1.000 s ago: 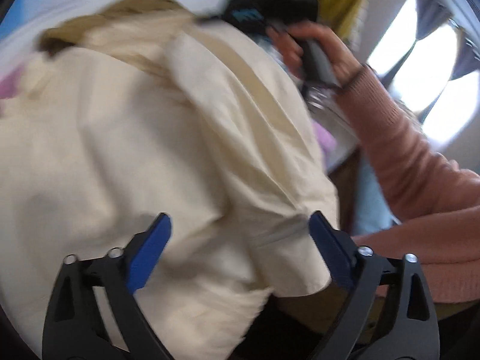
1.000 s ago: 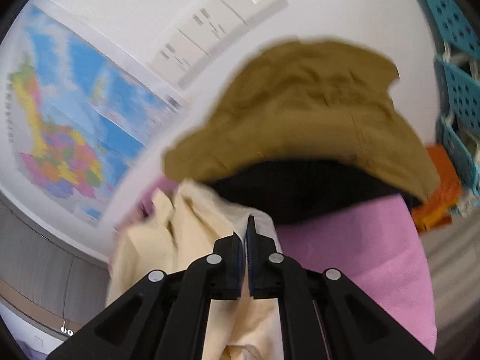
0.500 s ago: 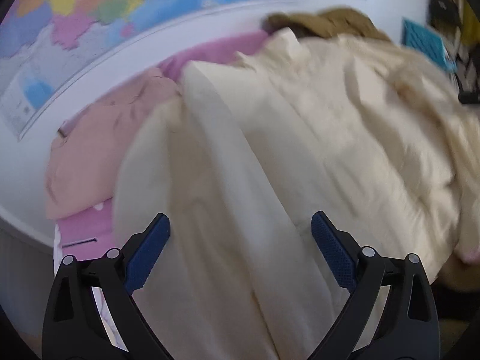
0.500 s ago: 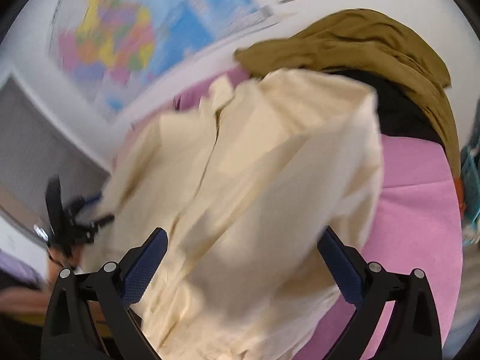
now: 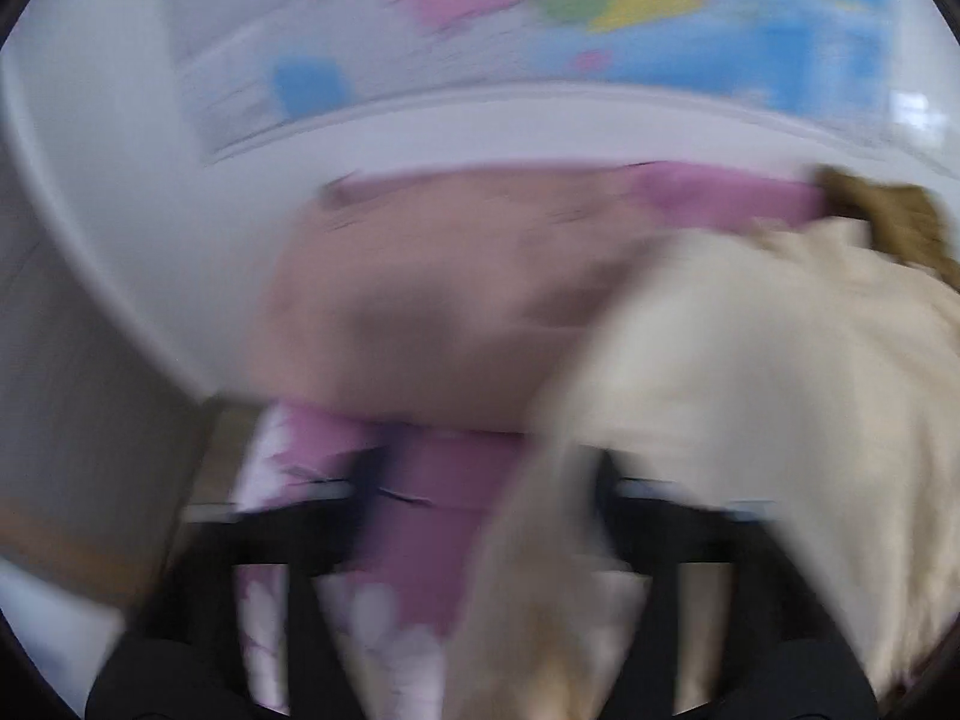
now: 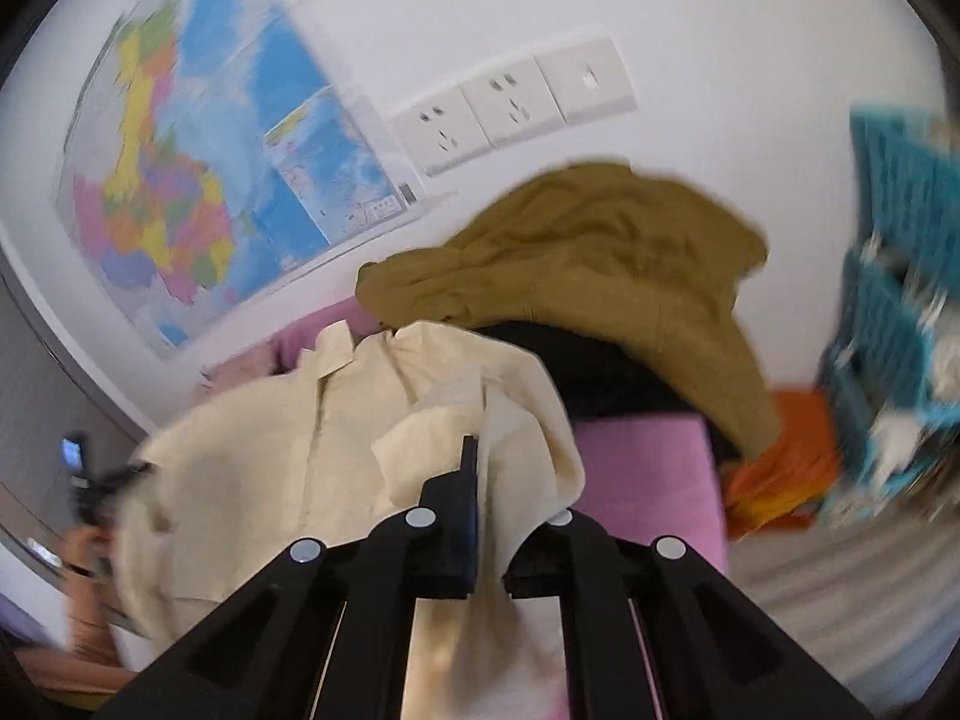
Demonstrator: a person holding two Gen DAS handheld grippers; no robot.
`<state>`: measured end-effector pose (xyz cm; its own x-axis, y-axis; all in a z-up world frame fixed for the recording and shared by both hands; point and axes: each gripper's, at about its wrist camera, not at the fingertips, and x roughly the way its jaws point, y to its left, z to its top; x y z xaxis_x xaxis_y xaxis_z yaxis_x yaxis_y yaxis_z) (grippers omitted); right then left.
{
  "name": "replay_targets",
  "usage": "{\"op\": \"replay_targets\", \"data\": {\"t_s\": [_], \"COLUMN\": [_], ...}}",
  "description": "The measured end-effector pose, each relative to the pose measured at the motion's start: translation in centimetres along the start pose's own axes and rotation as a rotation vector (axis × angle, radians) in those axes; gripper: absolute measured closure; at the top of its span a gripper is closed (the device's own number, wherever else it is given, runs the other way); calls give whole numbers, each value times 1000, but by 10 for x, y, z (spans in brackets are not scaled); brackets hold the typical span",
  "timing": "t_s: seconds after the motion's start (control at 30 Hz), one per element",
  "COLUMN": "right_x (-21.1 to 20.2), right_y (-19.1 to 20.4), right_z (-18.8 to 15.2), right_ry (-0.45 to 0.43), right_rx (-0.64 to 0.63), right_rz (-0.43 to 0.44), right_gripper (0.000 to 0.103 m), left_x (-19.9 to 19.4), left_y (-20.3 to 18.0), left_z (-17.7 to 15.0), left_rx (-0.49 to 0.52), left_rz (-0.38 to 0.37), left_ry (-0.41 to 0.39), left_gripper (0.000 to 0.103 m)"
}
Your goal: Fold large clothes
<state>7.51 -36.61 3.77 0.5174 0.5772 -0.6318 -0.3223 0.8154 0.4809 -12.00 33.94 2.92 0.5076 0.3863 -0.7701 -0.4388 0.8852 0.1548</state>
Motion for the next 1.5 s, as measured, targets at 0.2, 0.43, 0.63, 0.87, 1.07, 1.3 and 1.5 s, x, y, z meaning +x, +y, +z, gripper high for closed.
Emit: {"op": "replay_targets", "data": {"t_s": [0.2, 0.43, 0.63, 0.87, 1.07, 1.3, 1.5], "right_x": [20, -3, 2, 125, 189, 116, 129], "right_y": [-17, 40, 147, 236, 223, 174, 101], "right_z": [-24, -19, 16, 13, -6, 27, 32], "right_ry": [90, 51, 41, 298, 466, 178, 168], "right_rx": [37, -127, -344, -408, -266, -253, -125], "right_rz": [-13, 53, 189, 293, 294, 189, 22], "right_gripper": [63, 98, 98, 72, 39, 30, 20], "left_x": [-17, -64, -69, -94, -73, -40, -15], "left_y": [-11, -29, -49, -95, -184, -259, -280], "left_z": [-2, 8, 22, 7, -22, -50, -64], "left_rx": [-2, -16, 40, 111, 290, 400, 454], "left_rz": [14, 21, 6, -494, -764, -946, -982], "left_ry": [-73, -193, -240, -276, -107, 137, 262], "left_gripper": [27, 22, 12, 10, 10, 6, 65]}}
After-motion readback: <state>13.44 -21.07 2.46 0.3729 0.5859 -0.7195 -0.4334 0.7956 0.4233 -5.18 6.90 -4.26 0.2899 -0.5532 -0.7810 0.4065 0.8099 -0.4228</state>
